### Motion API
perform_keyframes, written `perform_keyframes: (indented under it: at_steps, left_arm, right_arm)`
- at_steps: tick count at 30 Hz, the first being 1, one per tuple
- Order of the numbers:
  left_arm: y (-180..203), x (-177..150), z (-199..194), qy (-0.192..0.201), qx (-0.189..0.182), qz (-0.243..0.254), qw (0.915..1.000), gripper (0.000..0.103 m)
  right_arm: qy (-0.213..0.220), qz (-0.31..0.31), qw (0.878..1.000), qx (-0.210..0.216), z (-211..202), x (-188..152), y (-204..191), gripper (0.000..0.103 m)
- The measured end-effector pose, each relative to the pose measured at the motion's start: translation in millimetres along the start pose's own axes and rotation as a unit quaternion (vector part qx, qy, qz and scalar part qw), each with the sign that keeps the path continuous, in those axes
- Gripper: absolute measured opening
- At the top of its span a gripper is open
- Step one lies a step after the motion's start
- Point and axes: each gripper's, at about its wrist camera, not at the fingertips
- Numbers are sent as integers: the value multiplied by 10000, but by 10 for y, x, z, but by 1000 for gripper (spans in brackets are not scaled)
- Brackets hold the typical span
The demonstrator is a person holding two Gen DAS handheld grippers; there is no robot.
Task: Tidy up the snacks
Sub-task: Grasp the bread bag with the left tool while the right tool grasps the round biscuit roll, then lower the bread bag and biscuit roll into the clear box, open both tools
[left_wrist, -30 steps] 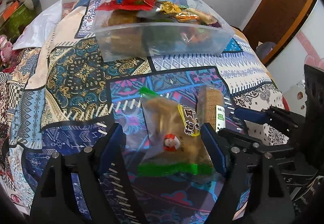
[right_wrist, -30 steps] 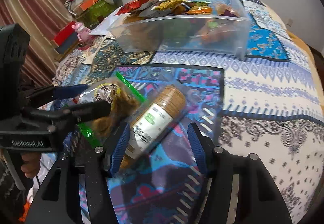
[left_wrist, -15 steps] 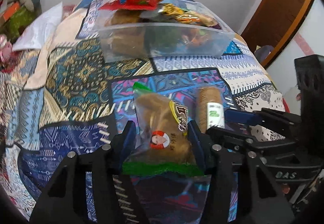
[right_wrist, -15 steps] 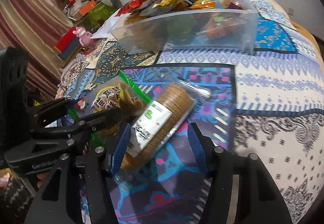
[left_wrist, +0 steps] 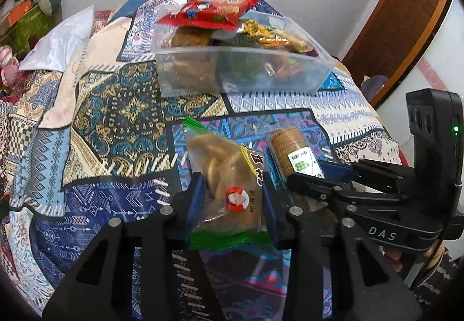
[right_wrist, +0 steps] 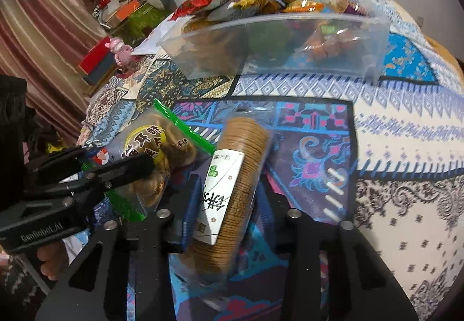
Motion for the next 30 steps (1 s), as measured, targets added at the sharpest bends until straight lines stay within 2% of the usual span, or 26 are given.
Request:
perform_keyframes:
  at_steps: [9, 21, 25, 30]
  left_arm:
    - [37, 170, -196, 307, -10, -35, 9995, 37]
    - [97, 868, -545, 1111, -33, -13, 9938, 37]
    - [112, 1152, -509, 1279, -53, -34, 9918, 37]
    - [236, 1481, -279, 1366, 39, 77, 9906, 37]
  right_arm:
    - [319, -33, 9994, -115, -266, 70, 54, 32]
    - [1109, -293, 9928, -332, -763, 583, 81, 32]
    - [1251, -378, 9905, -429, -762, 802, 110, 32]
    - [1345, -446, 9884, -539, -719, 1088, 219, 32]
Point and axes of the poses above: each gripper's, at about its wrist camera, not at the fingertips, and z roughly the way its jaws point, y to its right, x to its top, and after that the axes turned 15 degrees about x, right-handed
